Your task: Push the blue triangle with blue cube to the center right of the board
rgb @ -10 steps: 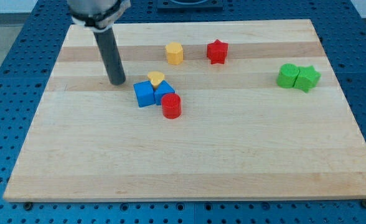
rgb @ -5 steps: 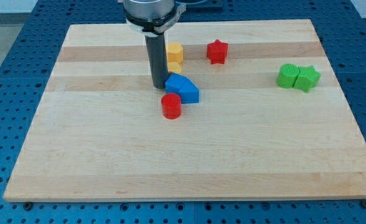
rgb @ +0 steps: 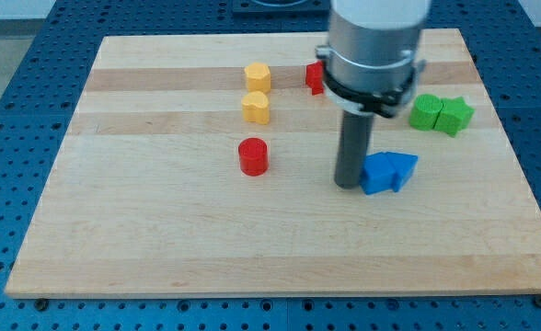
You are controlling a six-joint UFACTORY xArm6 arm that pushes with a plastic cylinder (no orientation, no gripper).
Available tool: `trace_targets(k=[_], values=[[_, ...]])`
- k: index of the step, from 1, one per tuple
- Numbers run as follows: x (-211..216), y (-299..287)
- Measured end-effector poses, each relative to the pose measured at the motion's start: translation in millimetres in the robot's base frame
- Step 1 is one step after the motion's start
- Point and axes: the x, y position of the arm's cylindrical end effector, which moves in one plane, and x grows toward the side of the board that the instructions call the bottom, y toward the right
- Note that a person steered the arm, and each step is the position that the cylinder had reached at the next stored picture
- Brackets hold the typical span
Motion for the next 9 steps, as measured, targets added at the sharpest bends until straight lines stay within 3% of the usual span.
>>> trace_targets(k=[4, 9], values=[[15.7, 76.8], [-59.6, 73.5]])
